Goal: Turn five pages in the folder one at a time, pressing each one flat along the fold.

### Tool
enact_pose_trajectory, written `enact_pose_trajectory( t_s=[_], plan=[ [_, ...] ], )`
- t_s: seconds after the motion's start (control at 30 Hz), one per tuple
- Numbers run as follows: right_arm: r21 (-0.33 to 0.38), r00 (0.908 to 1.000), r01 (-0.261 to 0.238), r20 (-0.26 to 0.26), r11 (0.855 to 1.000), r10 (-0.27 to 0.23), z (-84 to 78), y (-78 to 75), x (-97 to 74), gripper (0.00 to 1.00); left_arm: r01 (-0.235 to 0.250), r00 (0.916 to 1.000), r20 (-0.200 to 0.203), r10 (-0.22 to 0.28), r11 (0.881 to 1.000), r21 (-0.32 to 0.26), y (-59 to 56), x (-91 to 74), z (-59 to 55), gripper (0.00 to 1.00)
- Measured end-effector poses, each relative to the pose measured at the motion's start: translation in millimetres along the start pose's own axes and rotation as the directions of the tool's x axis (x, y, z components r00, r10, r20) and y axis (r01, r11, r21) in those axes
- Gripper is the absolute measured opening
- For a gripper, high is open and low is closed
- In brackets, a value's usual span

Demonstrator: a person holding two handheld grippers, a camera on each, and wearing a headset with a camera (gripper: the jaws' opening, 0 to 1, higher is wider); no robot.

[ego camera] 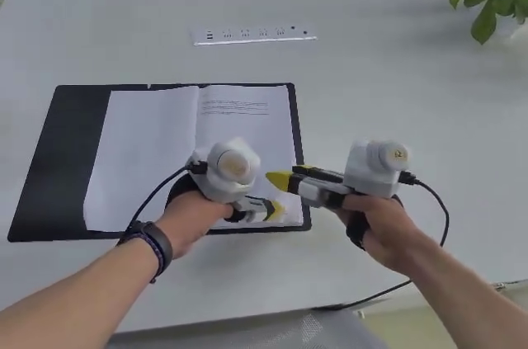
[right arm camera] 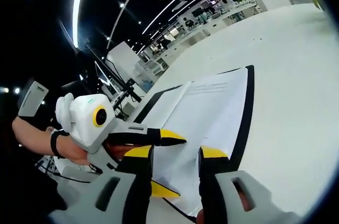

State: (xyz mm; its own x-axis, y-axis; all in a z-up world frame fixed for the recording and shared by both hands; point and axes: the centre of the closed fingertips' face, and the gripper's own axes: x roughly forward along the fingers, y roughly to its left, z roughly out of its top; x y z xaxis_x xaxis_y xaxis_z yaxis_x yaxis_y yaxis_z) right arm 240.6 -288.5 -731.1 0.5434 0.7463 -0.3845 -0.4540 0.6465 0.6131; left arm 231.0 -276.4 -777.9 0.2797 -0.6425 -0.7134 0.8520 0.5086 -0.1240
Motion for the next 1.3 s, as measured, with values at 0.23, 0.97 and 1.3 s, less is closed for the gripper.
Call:
enact_pose_trajectory(
  t_s=[0.23, 0.97, 1.3],
  plan=[
    [-0.034, 0.9999, -0.012, 0.009, 0.999, 0.012, 0.4, 8.8, 1.2, 0.18, 0.0, 1.0, 0.004, 0.0, 1.0, -0.003, -0.7, -5.0, -3.1, 0.61],
    [0.02, 0.9978, 0.03, 0.058, 0.999, -0.031, 4.9, 12.9, 5.6, 0.0, -0.036, 0.9964, 0.076, 0.037, 0.999, -0.01, 5.1, -43.4, 5.1, 0.66],
    [0.015, 0.9963, 0.024, 0.083, 1.0, -0.025, 13.4, 27.5, 13.3, 0.0, -0.07, 0.9908, 0.113, 0.075, 0.996, -0.048, 13.0, -68.7, -1.7, 0.66]
  ],
)
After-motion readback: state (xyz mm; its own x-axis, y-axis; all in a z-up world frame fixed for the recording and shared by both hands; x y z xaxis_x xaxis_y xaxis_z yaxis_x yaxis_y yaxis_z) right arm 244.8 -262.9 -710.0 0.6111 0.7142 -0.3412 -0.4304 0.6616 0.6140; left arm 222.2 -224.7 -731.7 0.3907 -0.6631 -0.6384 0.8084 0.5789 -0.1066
